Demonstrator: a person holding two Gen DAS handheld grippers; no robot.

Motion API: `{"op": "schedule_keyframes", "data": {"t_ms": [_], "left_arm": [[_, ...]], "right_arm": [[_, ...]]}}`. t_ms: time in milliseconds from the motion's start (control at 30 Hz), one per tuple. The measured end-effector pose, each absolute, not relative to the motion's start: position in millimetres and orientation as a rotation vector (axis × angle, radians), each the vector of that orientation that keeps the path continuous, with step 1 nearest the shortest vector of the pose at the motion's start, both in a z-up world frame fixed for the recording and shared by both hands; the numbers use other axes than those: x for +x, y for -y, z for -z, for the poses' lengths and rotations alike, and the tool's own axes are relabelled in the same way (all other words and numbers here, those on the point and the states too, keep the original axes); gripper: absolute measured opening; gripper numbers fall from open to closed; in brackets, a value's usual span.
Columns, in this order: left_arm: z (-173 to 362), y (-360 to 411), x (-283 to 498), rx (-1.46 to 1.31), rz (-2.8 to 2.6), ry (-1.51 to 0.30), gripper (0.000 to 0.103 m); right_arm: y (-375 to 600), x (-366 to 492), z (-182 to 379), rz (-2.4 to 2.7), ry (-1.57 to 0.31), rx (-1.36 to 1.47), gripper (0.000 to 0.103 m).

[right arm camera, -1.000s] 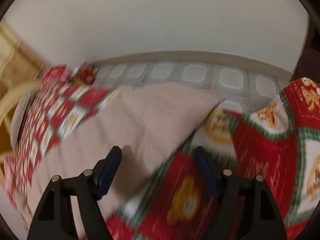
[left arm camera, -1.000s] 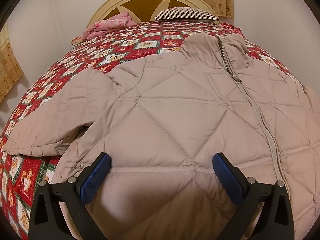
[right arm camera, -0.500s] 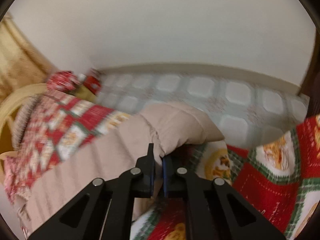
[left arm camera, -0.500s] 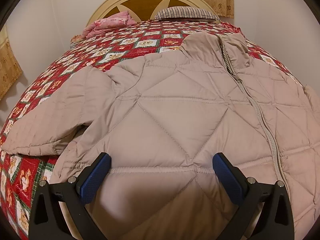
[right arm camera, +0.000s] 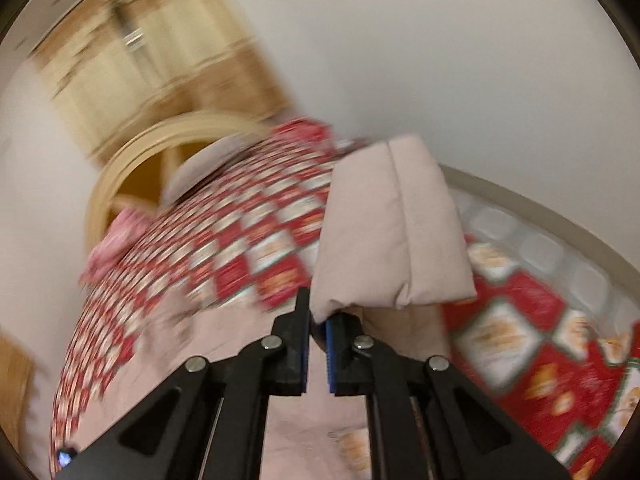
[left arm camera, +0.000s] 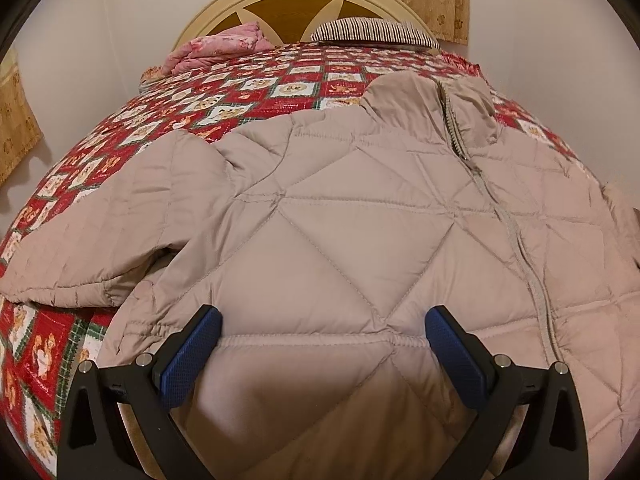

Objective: Fold large clothes
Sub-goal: 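Grasp the pink jacket's sleeve with the right tool and lift it, then fold the held sleeve across the jacket body with the right tool, release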

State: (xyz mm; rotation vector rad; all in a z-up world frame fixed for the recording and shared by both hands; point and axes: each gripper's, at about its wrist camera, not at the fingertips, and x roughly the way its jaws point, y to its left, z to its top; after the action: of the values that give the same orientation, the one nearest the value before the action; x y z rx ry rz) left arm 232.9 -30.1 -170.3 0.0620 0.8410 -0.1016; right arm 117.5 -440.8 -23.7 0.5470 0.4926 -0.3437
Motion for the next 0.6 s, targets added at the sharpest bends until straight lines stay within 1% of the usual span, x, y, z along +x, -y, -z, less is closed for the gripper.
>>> {"op": "schedule_keyframes", "data": {"t_ms": [133, 300, 333, 400, 467, 500, 533, 600], "left_arm": [[164.1, 14.3, 228.5, -0.028, 0.102, -0.805, 0.102], [161.4, -5.0, 228.1, -0.128, 0.063, -0.783, 0.102], [161.4, -6.5, 228.5, -0.136, 0.059, -0.783, 0.102], [161.2, -8.4, 228.9, -0.148, 0.054, -0.782, 0.102], [161.5, -9.2, 229.1, -0.152, 0.056, -0.783, 0.102], [161.6, -9.0, 229.3, -0.153, 0.056, -0.785, 0.102], [161.7, -9.2, 229.2, -0.154, 0.058, -0.786, 0.102], [162.7, -10.4, 229.8, -0.155, 0.06, -0.79, 0.102]], "right_arm": [[360.7, 166.9, 30.0, 0.141, -0.55, 0.503, 0.01], [270.7, 224.2, 70.1, -0.114, -0.658, 0.46, 0.01], [252.6, 237.6, 84.0, -0.196, -0.687, 0.484, 0.01], [230.7, 245.4, 102.7, -0.295, -0.725, 0.507, 0.015], [215.3, 256.1, 117.8, -0.381, -0.8, 0.529, 0.04], [209.3, 261.2, 123.0, -0.416, -0.838, 0.549, 0.066], [206.4, 260.8, 122.2, -0.444, -0.828, 0.566, 0.072], [207.3, 249.6, 107.9, -0.451, -0.772, 0.542, 0.072]]}}
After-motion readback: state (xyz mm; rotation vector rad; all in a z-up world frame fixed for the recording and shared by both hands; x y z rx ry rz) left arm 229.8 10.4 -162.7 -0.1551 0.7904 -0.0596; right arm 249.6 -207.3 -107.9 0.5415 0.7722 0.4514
